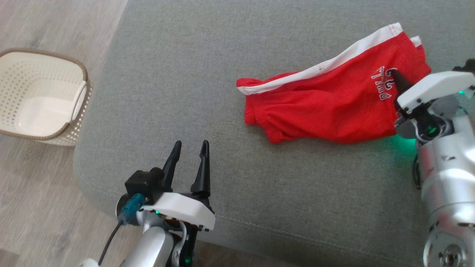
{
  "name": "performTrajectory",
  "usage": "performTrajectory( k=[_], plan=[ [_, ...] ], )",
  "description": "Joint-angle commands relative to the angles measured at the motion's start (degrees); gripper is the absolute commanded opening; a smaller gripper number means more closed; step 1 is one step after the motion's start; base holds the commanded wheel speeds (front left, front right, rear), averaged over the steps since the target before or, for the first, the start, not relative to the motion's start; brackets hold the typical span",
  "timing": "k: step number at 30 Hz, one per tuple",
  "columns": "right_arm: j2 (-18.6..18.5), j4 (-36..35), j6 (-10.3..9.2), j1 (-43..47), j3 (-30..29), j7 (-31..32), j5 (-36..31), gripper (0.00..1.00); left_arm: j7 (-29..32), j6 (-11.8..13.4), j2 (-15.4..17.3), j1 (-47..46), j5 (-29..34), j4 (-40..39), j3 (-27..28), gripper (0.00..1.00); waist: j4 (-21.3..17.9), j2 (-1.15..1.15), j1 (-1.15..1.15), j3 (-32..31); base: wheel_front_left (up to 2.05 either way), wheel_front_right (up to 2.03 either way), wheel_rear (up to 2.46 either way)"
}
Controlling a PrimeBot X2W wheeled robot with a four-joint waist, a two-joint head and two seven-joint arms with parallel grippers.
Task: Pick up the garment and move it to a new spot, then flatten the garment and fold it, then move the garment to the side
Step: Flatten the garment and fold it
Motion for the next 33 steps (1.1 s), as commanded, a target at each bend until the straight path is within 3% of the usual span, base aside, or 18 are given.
performTrajectory(
  k=[1, 12, 20, 28, 33],
  plan=[
    [1.8, -1.4, -0.02, 1.8, 1.4, -1.5, 1.2, 0.00, -0.7, 0.0, 0.3, -0.9, 0.0, -1.4, 1.9, 1.00, -0.8, 0.00, 0.00, -1.0, 0.00, 0.00, 0.00],
    [2.8, -8.3, -0.02, 10.7, 1.9, -8.3, 10.9, 0.00, -0.7, -0.7, 0.3, 0.3, 0.8, -0.2, 2.8, 1.00, -6.4, 0.00, 0.00, -5.5, 0.00, 0.00, 0.00],
    [2.8, -9.3, -0.02, 19.1, 8.1, -13.1, 20.0, 0.00, -0.7, -0.8, 0.3, 1.1, 1.2, 0.4, 3.5, 1.00, -9.1, 0.00, 0.00, -7.4, 0.00, 0.00, 0.00],
    [2.8, -8.5, -0.02, 18.9, 13.8, -18.2, 24.0, 0.00, -0.7, -1.2, 0.3, 1.1, 1.0, 0.4, 3.1, 1.00, -9.3, 0.00, 0.00, -8.2, 0.00, 0.00, 0.00],
    [2.8, -10.5, -0.02, 17.5, 17.5, -20.0, 27.9, 0.00, -0.7, -1.1, 0.3, 1.9, -3.1, -2.0, 5.0, 1.00, -8.1, 0.00, 0.00, -8.9, 0.00, 0.00, 0.00]
  ],
)
